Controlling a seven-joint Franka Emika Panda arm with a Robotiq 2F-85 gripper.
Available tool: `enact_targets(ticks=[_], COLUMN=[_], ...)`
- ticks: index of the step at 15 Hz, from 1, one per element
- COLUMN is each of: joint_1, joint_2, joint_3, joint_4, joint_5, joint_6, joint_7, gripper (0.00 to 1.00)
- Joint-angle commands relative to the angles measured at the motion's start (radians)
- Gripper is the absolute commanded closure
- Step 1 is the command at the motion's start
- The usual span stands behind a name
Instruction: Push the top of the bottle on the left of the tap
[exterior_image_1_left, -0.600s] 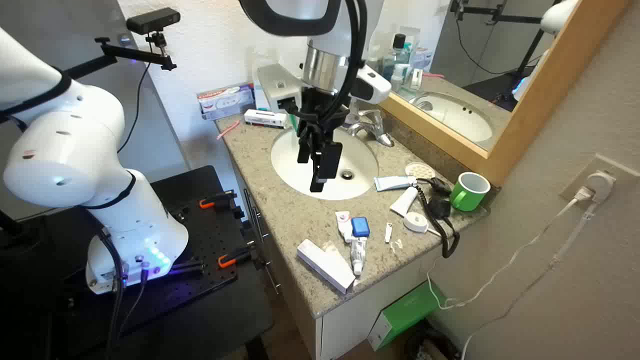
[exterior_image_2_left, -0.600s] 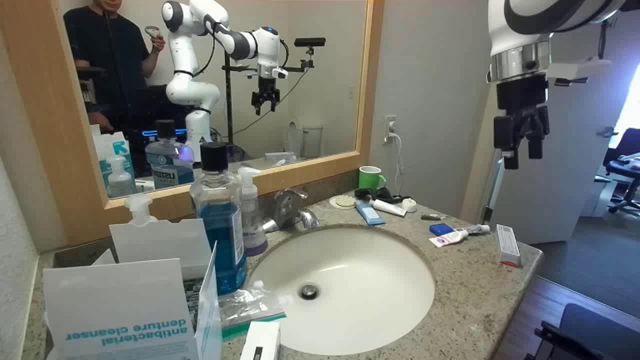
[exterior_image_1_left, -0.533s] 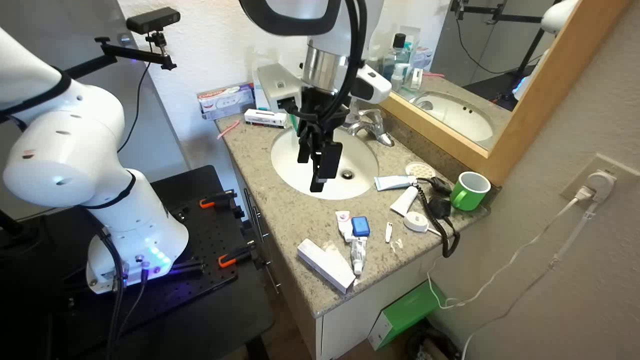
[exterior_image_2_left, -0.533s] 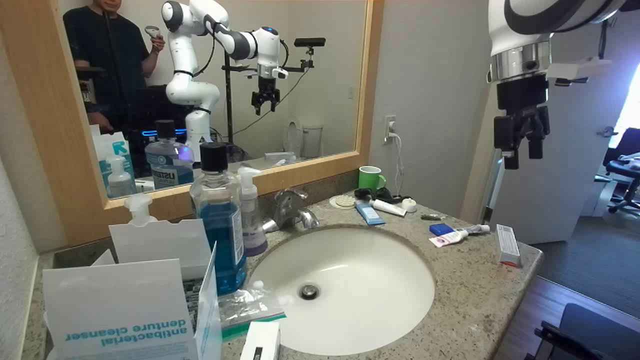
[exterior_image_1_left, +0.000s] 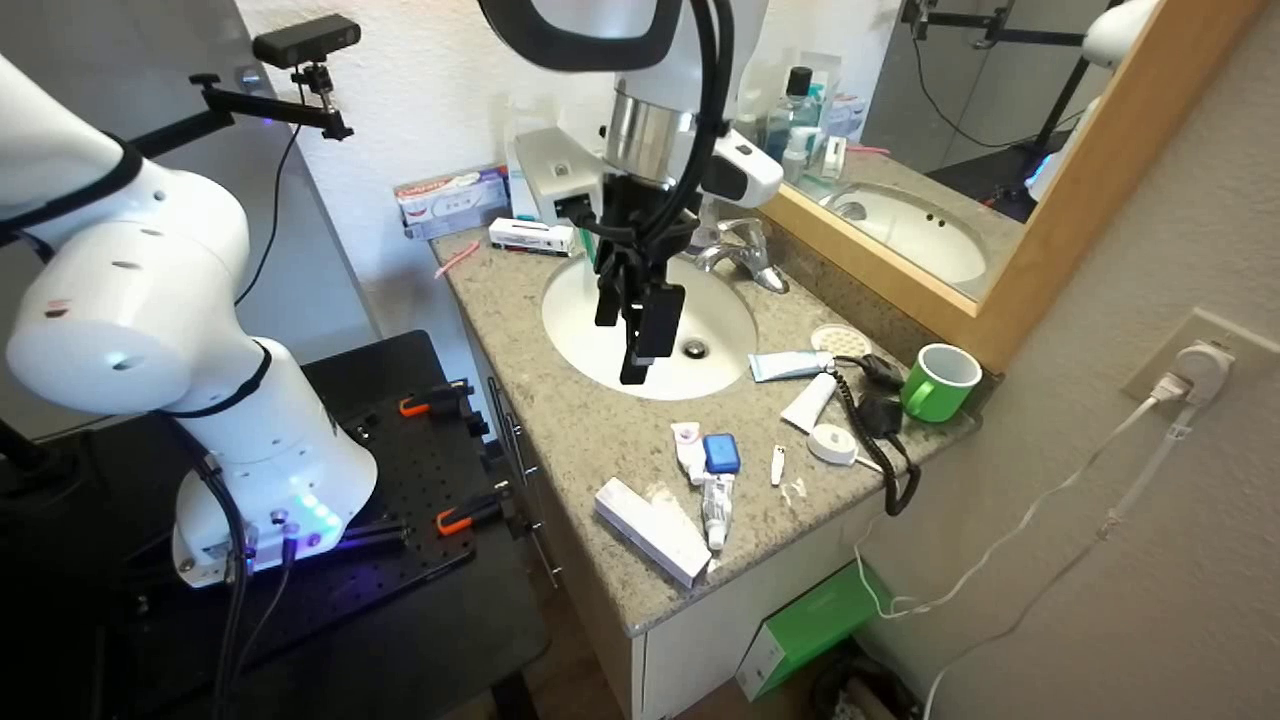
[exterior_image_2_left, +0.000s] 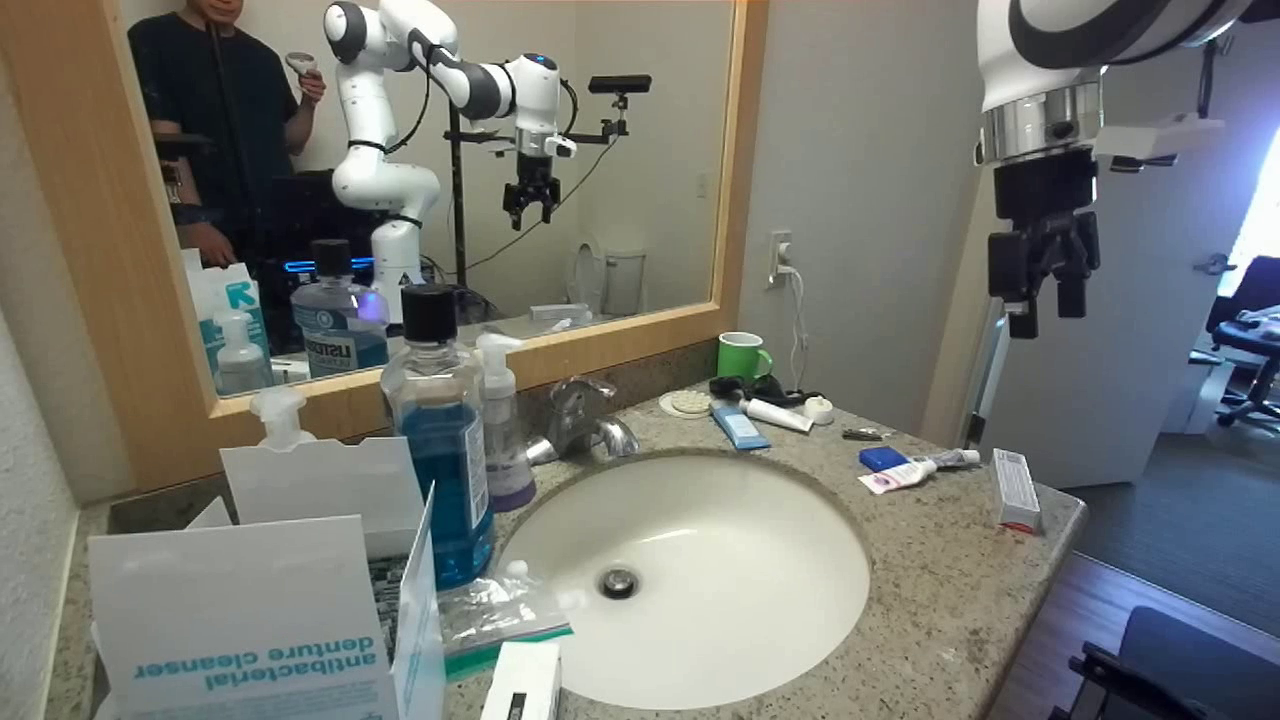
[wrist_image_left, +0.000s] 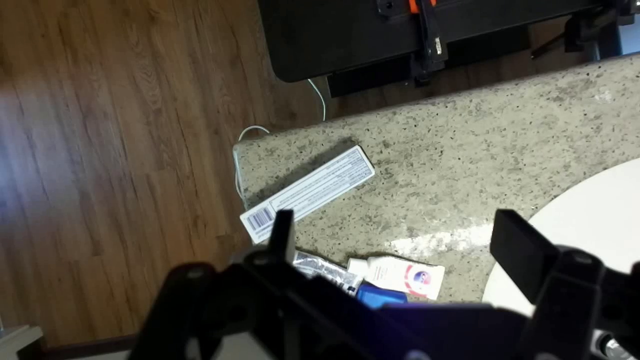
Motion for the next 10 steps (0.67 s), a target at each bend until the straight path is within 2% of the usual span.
enact_targets(ticks=[1,10], joint_1=[0.013,0.090], joint_2=[-0.010,-0.033], joint_3=[0.001,0.044], joint_4=[-0.009,-0.063], joint_5=[0.008,0.001], joint_6=[0.020,0.144], joint_7=[-0.011,-0.082], gripper=[0.00,0.00])
